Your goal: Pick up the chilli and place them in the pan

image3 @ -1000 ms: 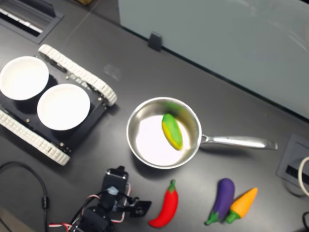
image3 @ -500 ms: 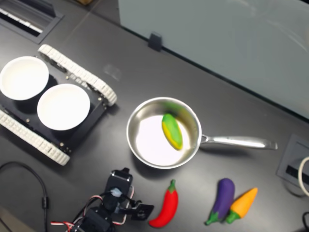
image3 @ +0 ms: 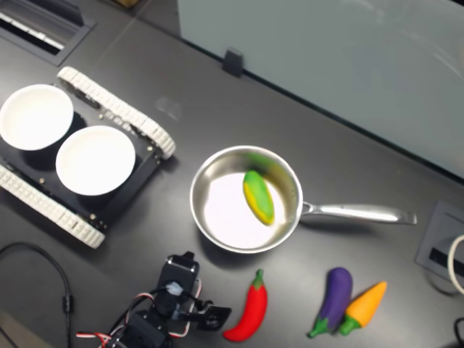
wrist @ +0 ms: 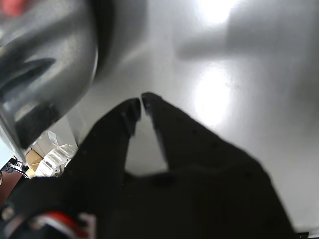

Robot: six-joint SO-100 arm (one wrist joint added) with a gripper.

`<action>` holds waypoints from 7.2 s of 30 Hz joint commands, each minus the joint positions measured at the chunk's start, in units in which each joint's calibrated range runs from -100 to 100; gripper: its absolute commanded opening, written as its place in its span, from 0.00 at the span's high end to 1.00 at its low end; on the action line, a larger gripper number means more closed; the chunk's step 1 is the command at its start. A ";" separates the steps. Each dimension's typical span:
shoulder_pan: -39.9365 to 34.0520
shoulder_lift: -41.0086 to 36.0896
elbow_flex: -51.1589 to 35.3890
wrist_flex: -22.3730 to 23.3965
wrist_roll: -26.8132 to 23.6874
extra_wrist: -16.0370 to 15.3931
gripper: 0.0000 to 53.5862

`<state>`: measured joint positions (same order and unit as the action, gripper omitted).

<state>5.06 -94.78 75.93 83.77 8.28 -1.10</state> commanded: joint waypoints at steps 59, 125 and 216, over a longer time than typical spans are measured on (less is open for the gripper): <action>28.88 44.97 -68.52 15.89 8.89 -2.85 1.00; 50.90 66.73 -57.98 11.29 55.04 3.79 0.30; 39.32 52.14 -51.35 9.07 41.07 1.94 1.00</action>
<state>44.77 -38.72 33.12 87.85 50.43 3.21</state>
